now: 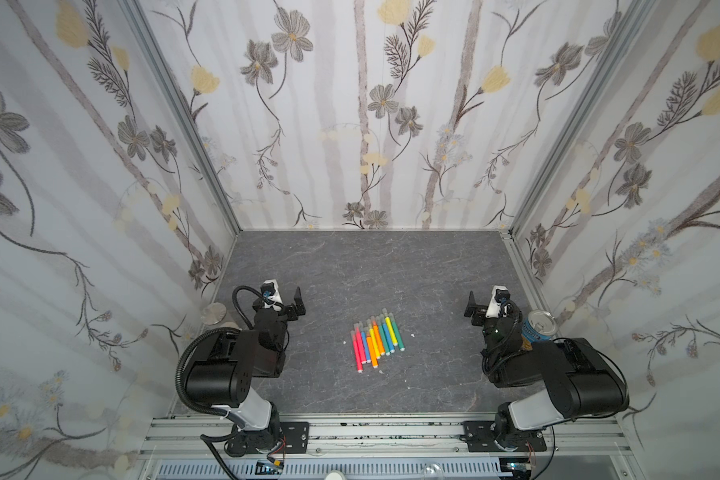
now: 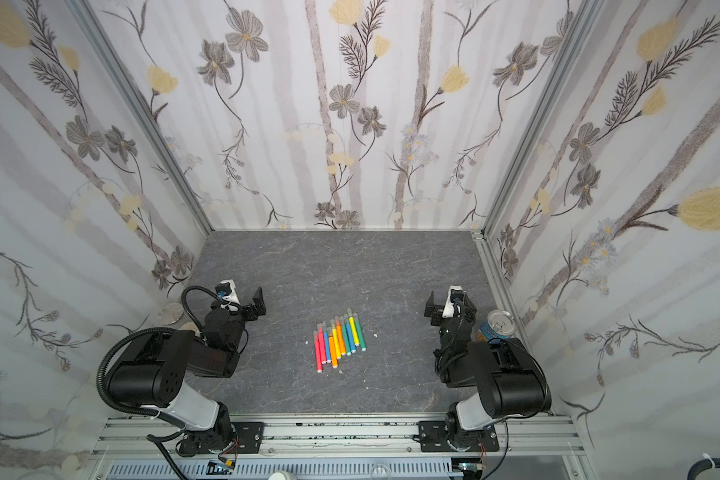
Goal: Open the pen caps
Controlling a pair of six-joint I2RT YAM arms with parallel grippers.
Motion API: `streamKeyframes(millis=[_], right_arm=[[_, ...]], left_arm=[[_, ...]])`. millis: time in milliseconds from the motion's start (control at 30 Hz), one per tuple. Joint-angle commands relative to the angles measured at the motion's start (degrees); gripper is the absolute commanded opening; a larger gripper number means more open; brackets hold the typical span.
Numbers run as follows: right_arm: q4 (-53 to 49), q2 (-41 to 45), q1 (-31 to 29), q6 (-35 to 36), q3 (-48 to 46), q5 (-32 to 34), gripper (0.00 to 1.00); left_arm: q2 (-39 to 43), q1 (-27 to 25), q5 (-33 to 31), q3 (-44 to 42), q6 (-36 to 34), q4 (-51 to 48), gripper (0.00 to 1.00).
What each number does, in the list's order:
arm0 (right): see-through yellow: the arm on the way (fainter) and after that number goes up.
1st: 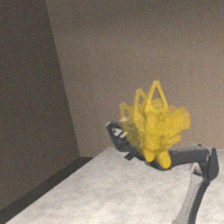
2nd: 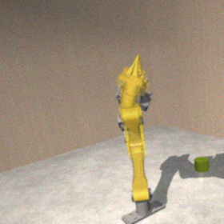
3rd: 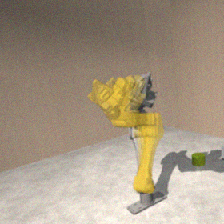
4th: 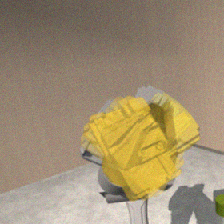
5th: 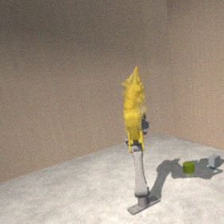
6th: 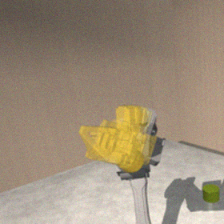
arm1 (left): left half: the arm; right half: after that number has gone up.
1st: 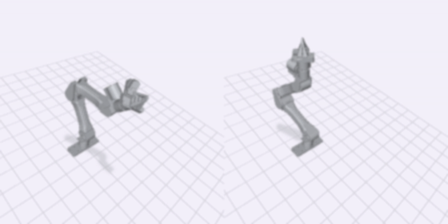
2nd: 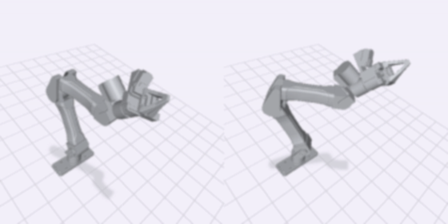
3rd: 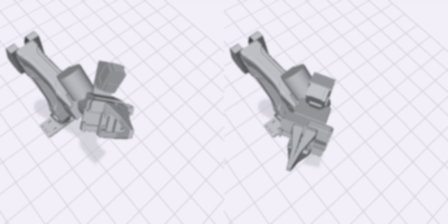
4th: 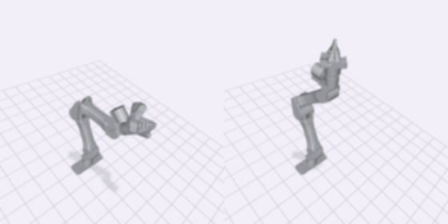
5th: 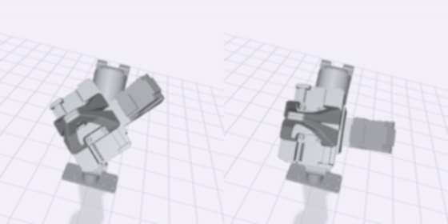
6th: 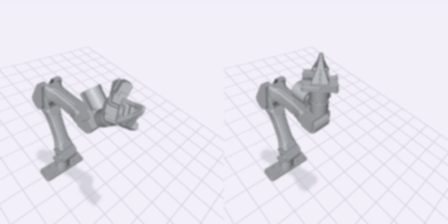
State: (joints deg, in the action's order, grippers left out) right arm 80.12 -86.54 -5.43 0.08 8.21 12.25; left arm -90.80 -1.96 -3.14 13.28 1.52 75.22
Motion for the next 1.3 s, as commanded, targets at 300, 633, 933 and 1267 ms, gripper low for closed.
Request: streamKeyframes(millis=[300, 633, 933, 1267], right_arm=[[-5.2, 0.25, 3.26, -2.63, 3.52, -2.5, 1.0], [-40.92, 27.42, 3.43, -19.53, 10.61, 4.42, 0.99], [-65.13, 36.73, 3.71, -22.44, 13.53, -15.43, 0.98], [-85.59, 15.09, -22.68, -18.34, 32.27, -4.5, 0.75]], left_arm=[[-0.06, 0.19, -1.08, 0.56, 0.34, 1.19, 1.0], [16.98, -0.68, -15.86, 9.99, 11.25, -28.87, 1.0], [31.51, -0.68, -3.41, 13.18, 27.21, -40.98, 1.0], [26.87, -1.67, 6.4, 15.47, 31.08, -49.7, 1.0]])
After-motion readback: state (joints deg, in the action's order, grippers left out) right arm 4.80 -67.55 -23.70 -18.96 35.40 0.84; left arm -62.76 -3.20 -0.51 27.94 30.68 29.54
